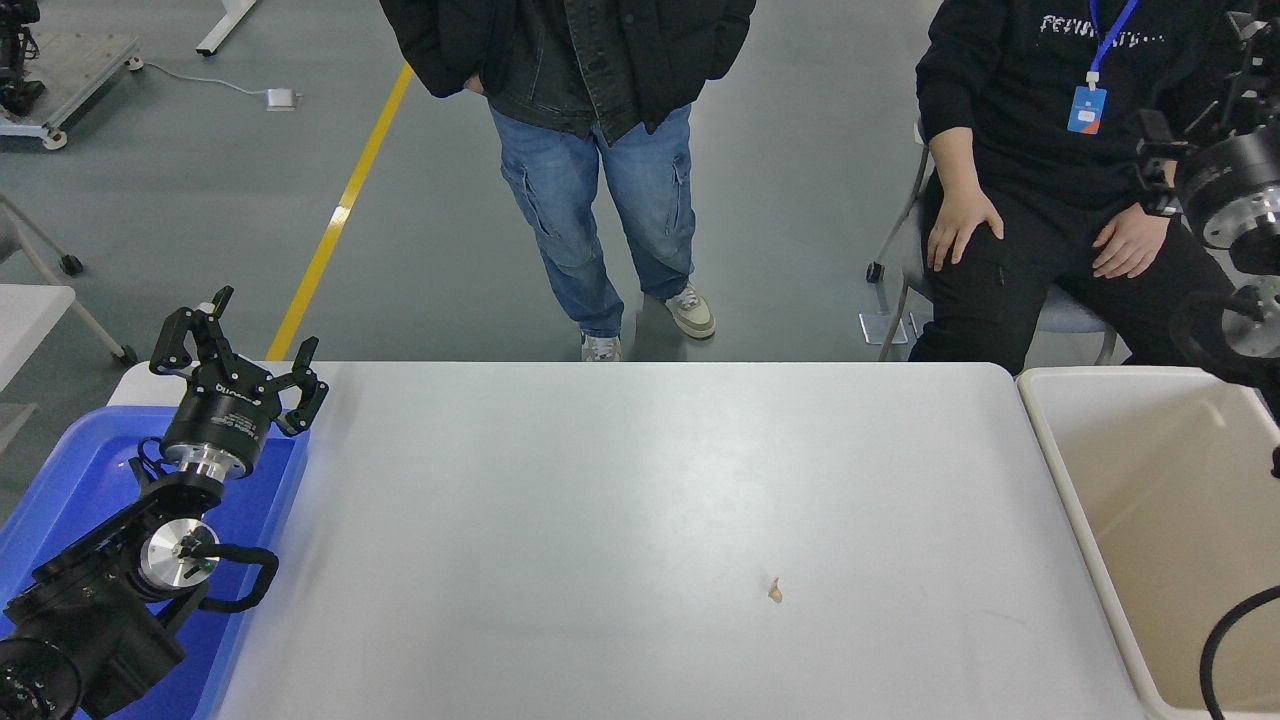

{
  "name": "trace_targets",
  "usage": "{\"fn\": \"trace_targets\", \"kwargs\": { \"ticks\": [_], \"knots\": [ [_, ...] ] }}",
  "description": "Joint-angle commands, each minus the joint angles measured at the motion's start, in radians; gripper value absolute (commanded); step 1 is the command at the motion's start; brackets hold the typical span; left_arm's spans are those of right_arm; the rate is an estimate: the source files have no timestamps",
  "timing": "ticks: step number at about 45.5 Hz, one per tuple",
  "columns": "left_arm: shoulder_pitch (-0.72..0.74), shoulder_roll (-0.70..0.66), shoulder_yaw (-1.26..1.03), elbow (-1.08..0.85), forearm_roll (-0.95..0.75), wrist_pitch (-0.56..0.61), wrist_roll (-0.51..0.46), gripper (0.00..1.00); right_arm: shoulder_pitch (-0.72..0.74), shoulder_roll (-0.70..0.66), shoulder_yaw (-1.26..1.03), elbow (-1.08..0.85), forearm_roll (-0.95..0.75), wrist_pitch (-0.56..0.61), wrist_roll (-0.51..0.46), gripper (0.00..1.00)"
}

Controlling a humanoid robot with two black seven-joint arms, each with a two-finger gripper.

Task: Clean the table surface

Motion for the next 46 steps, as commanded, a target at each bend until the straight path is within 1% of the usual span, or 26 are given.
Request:
{"fn": "trace_targets", "kwargs": {
  "ticks": [1, 8, 17, 26, 46],
  "knots": [
    [0.0, 0.0, 0.0, 0.0, 0.0, 0.0, 0.0, 1.0, -0.12, 0.1, 0.016, 0.02, -0.002, 0.012, 0.077, 0.99],
    [0.0, -0.001, 0.0, 0.0, 0.0, 0.0, 0.0, 1.0, -0.172, 0.156, 0.007, 0.018, -0.002, 0.012, 0.114, 0.99],
    [0.0, 0.0, 0.0, 0.0, 0.0, 0.0, 0.0, 1.0, -0.243, 0.189, -0.01, 0.003, -0.002, 0.0, 0.116, 0.99],
    [0.0, 0.0, 0.0, 0.0, 0.0, 0.0, 0.0, 1.0, -0.248, 0.215, -0.011, -0.04, 0.002, -0.003, 0.114, 0.99],
    [0.0, -0.001, 0.0, 0.0, 0.0, 0.0, 0.0, 1.0, -0.274, 0.215, -0.03, -0.029, 0.01, 0.009, 0.114, 0.99]
  ]
}}
